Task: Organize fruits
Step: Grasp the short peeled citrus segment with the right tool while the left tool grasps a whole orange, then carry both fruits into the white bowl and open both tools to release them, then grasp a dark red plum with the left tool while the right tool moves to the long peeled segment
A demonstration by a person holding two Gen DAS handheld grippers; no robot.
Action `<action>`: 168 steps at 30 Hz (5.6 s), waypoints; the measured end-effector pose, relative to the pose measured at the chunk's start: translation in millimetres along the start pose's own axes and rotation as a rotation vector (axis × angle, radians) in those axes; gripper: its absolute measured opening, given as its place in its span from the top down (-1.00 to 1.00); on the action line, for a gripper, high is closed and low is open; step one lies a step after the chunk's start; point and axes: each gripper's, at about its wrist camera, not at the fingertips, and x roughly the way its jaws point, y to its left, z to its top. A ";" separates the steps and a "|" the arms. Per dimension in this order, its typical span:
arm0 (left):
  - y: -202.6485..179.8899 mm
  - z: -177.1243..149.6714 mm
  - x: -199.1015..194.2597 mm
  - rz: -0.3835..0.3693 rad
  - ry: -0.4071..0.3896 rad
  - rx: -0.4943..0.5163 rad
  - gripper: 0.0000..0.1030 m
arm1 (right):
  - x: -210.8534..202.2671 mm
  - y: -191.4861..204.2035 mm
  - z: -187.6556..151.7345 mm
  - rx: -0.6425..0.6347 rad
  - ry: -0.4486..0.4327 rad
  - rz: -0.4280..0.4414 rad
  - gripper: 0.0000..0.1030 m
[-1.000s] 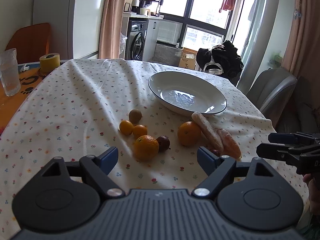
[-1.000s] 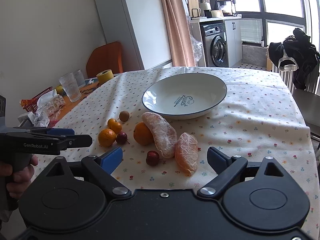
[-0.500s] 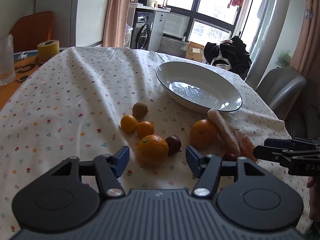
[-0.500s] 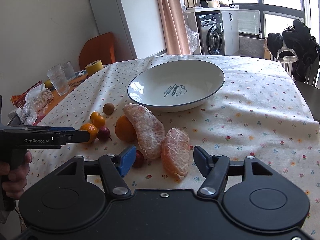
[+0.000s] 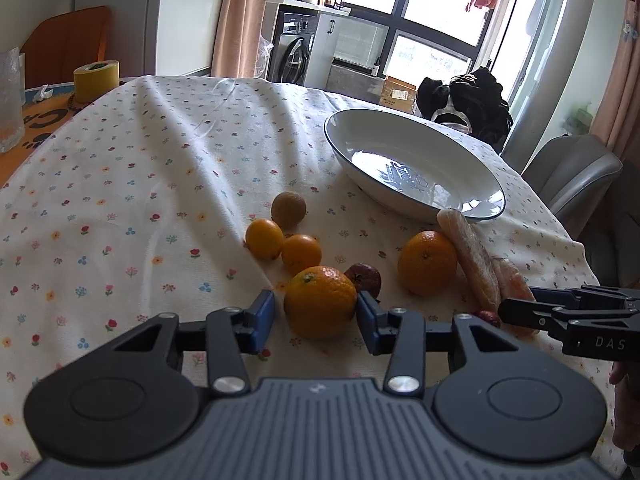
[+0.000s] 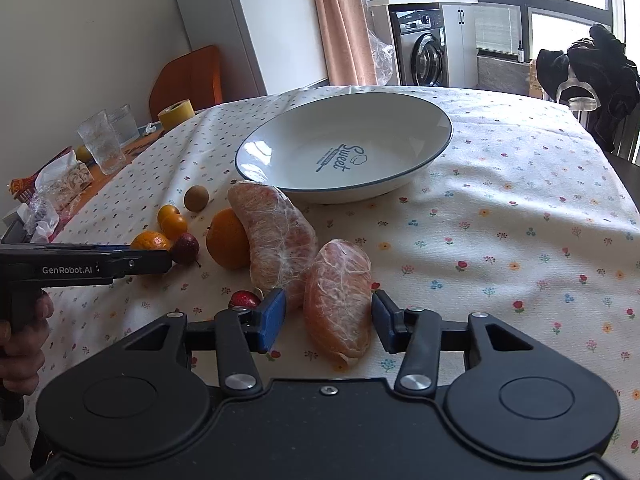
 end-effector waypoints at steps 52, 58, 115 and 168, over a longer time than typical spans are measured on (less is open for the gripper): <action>-50.5 70.5 23.3 -0.088 -0.080 0.098 0.31 | -3.8 -32.6 70.5 0.077 -0.207 0.083 0.65; -53.2 81.1 41.3 -0.088 -0.059 0.101 0.31 | 12.8 -35.9 79.2 0.086 -0.193 0.100 0.65; -23.1 38.6 -5.0 -0.045 -0.094 0.075 -0.19 | -14.8 3.7 43.3 0.092 -0.162 0.109 -0.27; -4.9 7.8 15.7 -0.107 -0.012 0.052 0.56 | 22.7 43.7 24.6 0.084 -0.047 -0.147 -0.19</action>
